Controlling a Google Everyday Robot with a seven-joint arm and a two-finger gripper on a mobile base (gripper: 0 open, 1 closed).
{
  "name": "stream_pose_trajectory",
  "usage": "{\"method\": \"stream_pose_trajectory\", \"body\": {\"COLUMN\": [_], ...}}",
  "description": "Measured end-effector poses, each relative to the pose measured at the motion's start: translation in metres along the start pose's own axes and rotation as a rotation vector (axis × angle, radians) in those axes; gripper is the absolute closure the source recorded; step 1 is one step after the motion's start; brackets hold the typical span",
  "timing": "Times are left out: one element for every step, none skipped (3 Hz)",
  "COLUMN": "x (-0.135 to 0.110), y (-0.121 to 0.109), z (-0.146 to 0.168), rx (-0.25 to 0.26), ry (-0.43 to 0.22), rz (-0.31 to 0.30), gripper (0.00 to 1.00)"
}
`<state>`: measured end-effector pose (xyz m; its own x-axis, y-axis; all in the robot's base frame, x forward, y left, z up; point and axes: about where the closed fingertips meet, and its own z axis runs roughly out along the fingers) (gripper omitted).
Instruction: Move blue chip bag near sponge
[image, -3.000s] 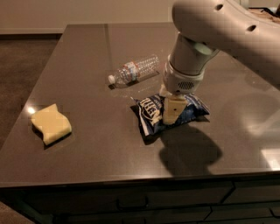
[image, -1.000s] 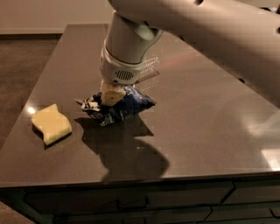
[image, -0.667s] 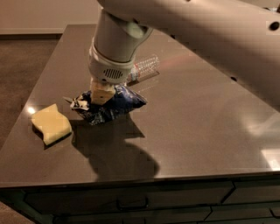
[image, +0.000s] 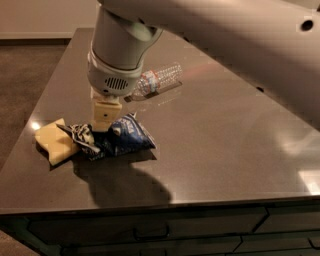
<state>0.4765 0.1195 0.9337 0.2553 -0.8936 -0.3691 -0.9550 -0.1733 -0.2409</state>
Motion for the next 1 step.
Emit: {"method": "stream_pose_trajectory", "body": {"x": [-0.0016], "y": [0.0008], "z": [-0.0022], "rx": [0.004], "ry": [0.0], "rz": [-0.003], "gripper": [0.0]}}
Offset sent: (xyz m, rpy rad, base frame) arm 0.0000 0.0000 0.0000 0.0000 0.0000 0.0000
